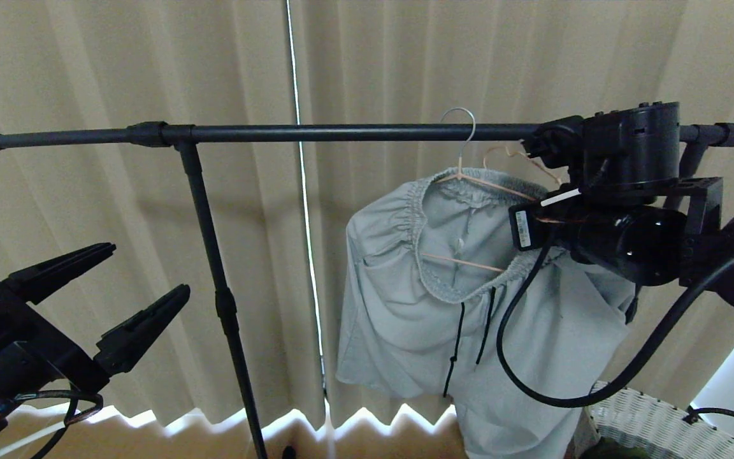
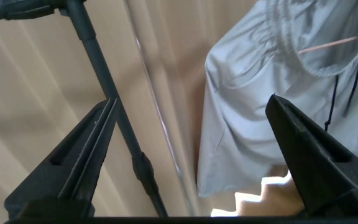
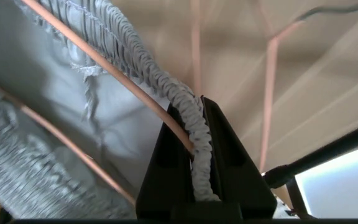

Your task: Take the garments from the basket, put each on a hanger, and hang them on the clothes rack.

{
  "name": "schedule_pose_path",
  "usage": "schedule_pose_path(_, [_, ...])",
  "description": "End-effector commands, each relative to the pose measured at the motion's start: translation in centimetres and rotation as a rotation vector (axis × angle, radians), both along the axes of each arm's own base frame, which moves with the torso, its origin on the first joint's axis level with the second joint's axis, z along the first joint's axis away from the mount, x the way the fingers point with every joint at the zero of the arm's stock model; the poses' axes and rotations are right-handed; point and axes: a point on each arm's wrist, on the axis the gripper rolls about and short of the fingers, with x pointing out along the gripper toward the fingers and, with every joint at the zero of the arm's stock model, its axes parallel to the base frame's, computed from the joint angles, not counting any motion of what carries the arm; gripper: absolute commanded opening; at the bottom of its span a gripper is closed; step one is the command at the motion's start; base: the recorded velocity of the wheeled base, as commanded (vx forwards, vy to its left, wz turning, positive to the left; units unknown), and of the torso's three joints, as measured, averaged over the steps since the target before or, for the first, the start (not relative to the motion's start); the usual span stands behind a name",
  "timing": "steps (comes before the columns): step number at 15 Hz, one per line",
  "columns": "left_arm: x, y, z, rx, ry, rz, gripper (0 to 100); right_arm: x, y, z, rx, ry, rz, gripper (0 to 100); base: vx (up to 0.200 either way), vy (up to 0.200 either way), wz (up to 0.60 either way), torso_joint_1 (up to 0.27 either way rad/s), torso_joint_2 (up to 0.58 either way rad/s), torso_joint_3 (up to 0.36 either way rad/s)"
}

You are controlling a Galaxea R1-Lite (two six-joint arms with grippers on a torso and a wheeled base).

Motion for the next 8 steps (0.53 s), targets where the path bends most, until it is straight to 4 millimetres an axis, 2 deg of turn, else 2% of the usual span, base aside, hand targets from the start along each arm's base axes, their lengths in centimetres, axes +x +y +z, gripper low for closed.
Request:
schedule_pose_path(1, [0.0, 0.0, 0.0, 0.000, 0.002, 0.000, 100, -0.1, 0.9, -0.5, -0.007, 0.012, 0.025, 0, 0.000, 0.000, 0.00, 0.000, 0.00, 0.000])
schedule_pose_path(6, [0.0, 0.0, 0.0, 0.000, -0.001, 0.000, 100, -1.1, 2.6, -0.5, -0.021, 0.015, 0.092, 0, 0.000, 0.000, 0.00, 0.000, 0.00, 0.000])
schedule_pose_path(8, [-0.1, 0.0, 0.1, -0.001, -0.004, 0.000, 100, -1.2, 2.6, -0.5, -0.023, 0.014, 0.093, 0, 0.000, 0.000, 0.00, 0.000, 0.00, 0.000])
